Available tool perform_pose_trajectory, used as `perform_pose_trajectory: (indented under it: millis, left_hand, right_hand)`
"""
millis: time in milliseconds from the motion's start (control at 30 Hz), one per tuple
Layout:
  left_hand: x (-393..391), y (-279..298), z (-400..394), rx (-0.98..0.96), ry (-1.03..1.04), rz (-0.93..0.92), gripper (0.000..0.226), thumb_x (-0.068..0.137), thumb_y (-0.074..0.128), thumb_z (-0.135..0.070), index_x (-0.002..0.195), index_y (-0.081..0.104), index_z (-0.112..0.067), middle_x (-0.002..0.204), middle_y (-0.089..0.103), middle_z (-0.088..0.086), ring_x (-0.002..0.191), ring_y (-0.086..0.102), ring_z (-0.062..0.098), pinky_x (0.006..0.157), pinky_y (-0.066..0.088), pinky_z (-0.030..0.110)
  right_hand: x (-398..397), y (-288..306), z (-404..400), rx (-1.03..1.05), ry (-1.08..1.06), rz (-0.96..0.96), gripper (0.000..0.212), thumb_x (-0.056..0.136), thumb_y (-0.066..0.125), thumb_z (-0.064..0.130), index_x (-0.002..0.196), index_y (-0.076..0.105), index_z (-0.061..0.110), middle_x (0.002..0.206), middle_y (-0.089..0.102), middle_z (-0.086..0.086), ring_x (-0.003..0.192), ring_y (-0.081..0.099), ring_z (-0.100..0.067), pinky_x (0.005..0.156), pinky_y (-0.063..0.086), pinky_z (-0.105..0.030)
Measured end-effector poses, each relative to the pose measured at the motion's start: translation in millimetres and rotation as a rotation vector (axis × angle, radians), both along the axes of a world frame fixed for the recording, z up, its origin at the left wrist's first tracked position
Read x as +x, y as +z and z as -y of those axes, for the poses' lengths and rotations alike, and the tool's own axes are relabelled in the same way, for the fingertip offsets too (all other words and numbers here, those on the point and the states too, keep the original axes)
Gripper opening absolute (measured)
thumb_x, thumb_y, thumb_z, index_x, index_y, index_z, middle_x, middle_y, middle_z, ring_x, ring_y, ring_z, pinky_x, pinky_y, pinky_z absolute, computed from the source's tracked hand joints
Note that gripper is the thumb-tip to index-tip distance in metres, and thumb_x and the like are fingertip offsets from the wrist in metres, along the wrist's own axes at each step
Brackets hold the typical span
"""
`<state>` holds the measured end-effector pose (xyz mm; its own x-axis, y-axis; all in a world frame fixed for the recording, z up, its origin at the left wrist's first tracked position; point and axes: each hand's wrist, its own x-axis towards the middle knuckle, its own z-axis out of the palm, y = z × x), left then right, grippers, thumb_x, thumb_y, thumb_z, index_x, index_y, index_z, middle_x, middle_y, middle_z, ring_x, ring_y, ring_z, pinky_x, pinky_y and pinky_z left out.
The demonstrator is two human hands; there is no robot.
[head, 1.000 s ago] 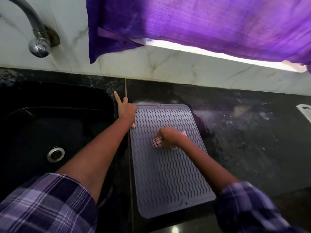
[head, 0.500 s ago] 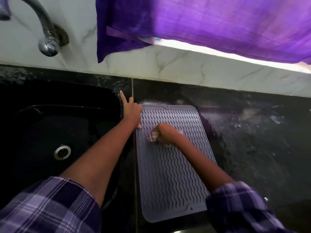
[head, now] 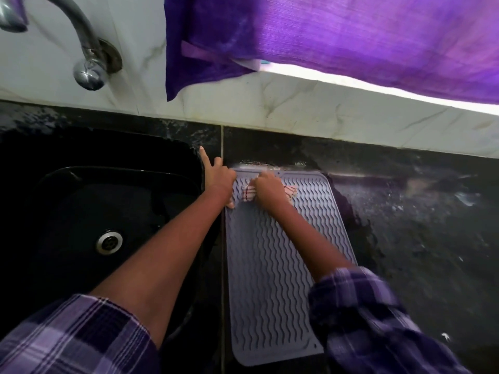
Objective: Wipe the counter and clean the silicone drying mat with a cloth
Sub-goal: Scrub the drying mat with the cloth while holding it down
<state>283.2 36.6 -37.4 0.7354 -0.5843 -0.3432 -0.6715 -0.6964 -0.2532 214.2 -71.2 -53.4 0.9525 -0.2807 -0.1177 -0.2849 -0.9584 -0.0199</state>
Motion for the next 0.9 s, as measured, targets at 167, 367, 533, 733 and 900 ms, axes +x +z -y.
perform_pose_trajectory:
  millis: [167,367,533,733,900]
  left_hand:
    - [-3.1,1.5,2.7,0.002,0.009,0.011,0.071,0.065,0.072,-0.065,0.123,0.057,-0.027,0.117,0.064,-0.001,0.131,0.036,0.026,0.109,0.0,0.072]
    - [-1.6,-0.3,0.5,-0.019,0.009,0.005,0.071,0.061,0.076,-0.065,0.121,0.059,-0.031,0.117,0.065,-0.004,0.132,0.036,0.025,0.107,-0.002,0.072]
    - [-2.7,3.2,1.5,-0.021,0.013,0.003,0.073,0.059,0.077,-0.064,0.121,0.061,-0.027,0.114,0.066,-0.002,0.131,0.038,0.026,0.109,-0.001,0.072]
    - [-3.8,3.6,3.5,-0.039,0.014,0.005,0.07,0.059,0.078,-0.061,0.117,0.061,-0.025,0.112,0.067,-0.002,0.13,0.039,0.025,0.109,-0.002,0.072]
    - [-3.1,1.7,5.5,-0.008,0.011,0.017,0.07,0.059,0.078,-0.062,0.118,0.062,-0.027,0.113,0.066,-0.001,0.13,0.039,0.026,0.109,-0.002,0.072]
  right_hand:
    - [6.5,35.3,2.7,0.104,-0.02,-0.43,0.036,0.084,0.064,0.017,0.117,0.058,0.004,0.117,0.063,-0.014,0.106,0.06,-0.028,0.092,0.049,-0.036]
    - [27.0,35.0,9.6,-0.016,-0.06,-0.027,0.028,0.091,0.054,0.018,0.116,0.063,0.009,0.113,0.061,-0.015,0.106,0.057,-0.03,0.094,0.047,-0.038]
    - [-17.4,21.9,13.2,0.26,-0.036,-0.213,0.021,0.085,0.061,0.01,0.106,0.067,0.008,0.106,0.068,-0.015,0.1,0.064,-0.026,0.091,0.052,-0.037]
    - [-7.4,40.9,28.0,0.234,-0.081,-0.16,0.024,0.085,0.063,0.022,0.101,0.067,0.005,0.102,0.068,-0.015,0.096,0.064,-0.028,0.089,0.053,-0.04]
    - [-2.9,12.4,7.3,0.015,-0.066,0.041,0.024,0.09,0.052,0.013,0.108,0.068,0.008,0.109,0.06,-0.016,0.106,0.055,-0.03,0.093,0.046,-0.038]
